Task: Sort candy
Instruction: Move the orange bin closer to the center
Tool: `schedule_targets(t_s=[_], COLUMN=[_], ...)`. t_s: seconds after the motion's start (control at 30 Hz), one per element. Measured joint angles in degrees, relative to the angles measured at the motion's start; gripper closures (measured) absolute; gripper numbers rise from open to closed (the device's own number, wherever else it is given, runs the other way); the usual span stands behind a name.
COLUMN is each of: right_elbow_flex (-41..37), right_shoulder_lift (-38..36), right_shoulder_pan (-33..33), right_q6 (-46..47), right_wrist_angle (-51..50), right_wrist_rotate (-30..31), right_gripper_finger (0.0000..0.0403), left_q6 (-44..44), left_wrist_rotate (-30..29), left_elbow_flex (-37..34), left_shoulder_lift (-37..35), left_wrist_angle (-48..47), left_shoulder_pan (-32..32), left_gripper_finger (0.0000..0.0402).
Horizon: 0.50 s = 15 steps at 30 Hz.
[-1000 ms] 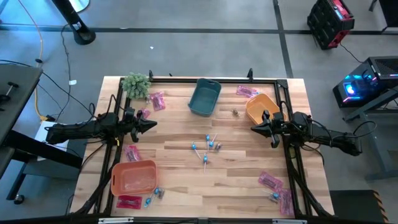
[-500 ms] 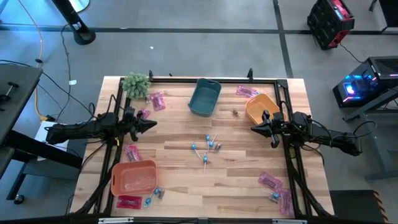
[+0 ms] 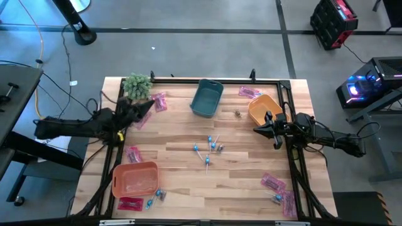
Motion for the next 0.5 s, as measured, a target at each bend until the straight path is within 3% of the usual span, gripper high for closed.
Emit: schedule_targets(t_s=[0.17,0.27,0.4,0.43,0.5], right_elbow_flex=[-0.02,-0.01,-0.02,-0.02,0.15], right_shoulder_lift=[0.02,0.02,-0.01,0.16,0.61], right_shoulder_pan=[0.0,0.0,-0.02,-0.04,-0.03], right_q6=[-2.55,7.13,24.62,26.87,28.62], right_wrist_angle=[2.41,13.28,27.52,29.21,30.62], right_wrist_rotate=[9.0,18.5,38.16,40.65,37.58], right_gripper_finger=[0.0403,0.0403,0.0403,0.0403,0.0403], left_q6=[-0.56,4.88,14.49,16.33,18.03], left_wrist_rotate=[7.11,9.45,13.79,15.84,21.12], left_elbow_flex=[11.51,18.72,27.46,29.62,34.63], left_shoulder_lift=[14.82,22.96,30.74,31.86,33.21], left_wrist_angle=[-0.05,-0.45,-5.15,-8.25,-17.4], left_shoulder_pan=[-0.56,-1.14,-0.82,-0.53,0.07], left_gripper_finger=[0.0402,0.0401,0.0401,0.0401,0.0401])
